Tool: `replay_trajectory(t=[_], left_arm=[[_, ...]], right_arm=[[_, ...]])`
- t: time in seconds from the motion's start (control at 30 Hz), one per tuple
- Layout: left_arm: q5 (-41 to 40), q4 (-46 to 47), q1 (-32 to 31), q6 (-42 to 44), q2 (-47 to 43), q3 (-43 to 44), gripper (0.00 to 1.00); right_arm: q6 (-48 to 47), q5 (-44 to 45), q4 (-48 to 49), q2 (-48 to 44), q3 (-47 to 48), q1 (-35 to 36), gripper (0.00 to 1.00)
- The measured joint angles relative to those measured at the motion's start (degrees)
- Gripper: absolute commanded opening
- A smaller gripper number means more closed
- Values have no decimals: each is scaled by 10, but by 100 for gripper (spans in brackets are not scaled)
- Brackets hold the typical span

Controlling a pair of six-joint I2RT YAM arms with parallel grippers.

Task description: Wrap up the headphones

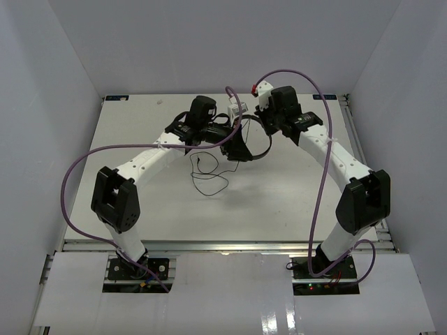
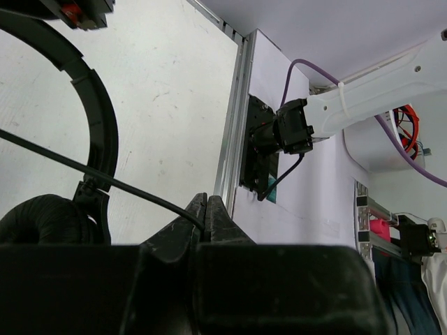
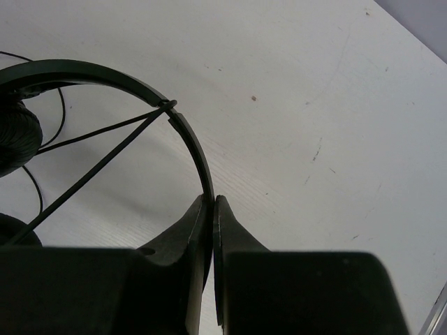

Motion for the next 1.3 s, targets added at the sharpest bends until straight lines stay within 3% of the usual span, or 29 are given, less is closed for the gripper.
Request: replay_trajectory(t=[0.53, 1.3], left_arm=[[-61, 62, -48, -30, -65, -74, 27], [-112, 248, -55, -57, -128, -298, 29]], right_arm=[[96, -39, -4, 0, 88, -88, 8], [215, -174, -4, -37, 113, -154, 8]])
